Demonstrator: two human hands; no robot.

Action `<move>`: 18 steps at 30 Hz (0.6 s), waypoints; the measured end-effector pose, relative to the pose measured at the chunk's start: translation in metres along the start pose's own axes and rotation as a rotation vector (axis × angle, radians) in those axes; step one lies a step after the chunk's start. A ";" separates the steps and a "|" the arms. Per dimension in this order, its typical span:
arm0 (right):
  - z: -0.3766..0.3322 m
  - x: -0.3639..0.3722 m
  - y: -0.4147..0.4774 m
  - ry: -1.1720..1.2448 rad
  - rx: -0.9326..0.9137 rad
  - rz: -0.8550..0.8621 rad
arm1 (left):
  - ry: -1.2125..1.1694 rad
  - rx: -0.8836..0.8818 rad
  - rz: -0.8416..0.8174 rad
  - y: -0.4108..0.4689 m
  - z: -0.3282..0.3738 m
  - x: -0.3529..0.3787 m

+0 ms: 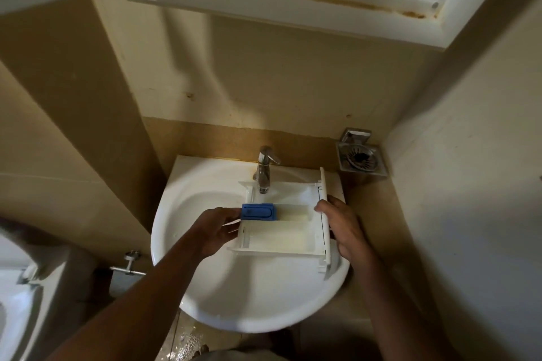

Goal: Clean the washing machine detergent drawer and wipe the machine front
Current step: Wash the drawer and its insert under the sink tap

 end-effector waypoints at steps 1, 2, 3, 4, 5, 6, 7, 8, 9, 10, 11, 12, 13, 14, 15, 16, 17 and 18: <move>0.002 0.002 0.001 0.014 0.001 0.002 | 0.018 0.019 -0.003 -0.001 0.004 0.003; 0.005 0.003 0.001 0.034 0.004 0.012 | 0.052 0.035 0.001 -0.001 0.006 0.006; 0.010 0.005 0.001 0.065 0.018 0.030 | 0.091 0.052 0.010 0.000 0.009 0.009; 0.016 0.007 0.000 0.094 0.028 0.050 | 0.135 0.069 0.030 0.005 0.009 0.009; 0.021 0.010 -0.001 0.120 0.030 0.070 | 0.184 0.085 0.057 0.008 0.011 0.010; 0.024 0.014 -0.003 0.151 0.017 0.084 | 0.227 0.099 0.086 0.010 0.013 0.010; 0.028 0.019 -0.003 0.179 0.007 0.092 | 0.277 0.112 0.114 0.013 0.015 0.010; 0.031 0.023 -0.003 0.186 -0.009 0.099 | 0.322 0.126 0.142 0.017 0.016 0.009; 0.034 0.028 -0.003 0.180 -0.024 0.106 | 0.364 0.137 0.167 0.019 0.017 0.007; 0.034 0.031 -0.004 0.164 -0.045 0.113 | 0.384 0.137 0.189 0.020 0.016 0.005; 0.035 0.034 -0.005 0.147 -0.063 0.117 | 0.382 0.133 0.203 0.020 0.015 0.002; 0.036 0.035 -0.005 0.128 -0.073 0.117 | 0.378 0.132 0.218 0.019 0.012 -0.001; 0.036 0.037 -0.006 0.107 -0.079 0.108 | 0.375 0.134 0.234 0.018 0.010 -0.004; 0.037 0.039 -0.006 0.090 -0.093 0.094 | 0.367 0.141 0.250 0.015 0.008 -0.008; 0.038 0.041 -0.005 0.077 -0.101 0.072 | 0.356 0.151 0.261 0.013 0.006 -0.010; 0.038 0.044 -0.006 0.068 -0.112 0.049 | 0.336 0.162 0.268 0.011 0.005 -0.013; 0.039 0.047 -0.006 0.065 -0.113 0.032 | 0.313 0.165 0.270 0.009 0.004 -0.014; 0.041 0.050 -0.007 0.064 -0.112 0.022 | 0.292 0.163 0.267 0.008 0.002 -0.015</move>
Point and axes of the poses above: each hand's wrist, its own y-axis towards the middle knuckle, its own x-axis out of the palm, z = x × y, the point moved 6 cm from there along y, towards the middle knuckle, and after that the axes turned 1 degree about y, right-handed, at the moved point
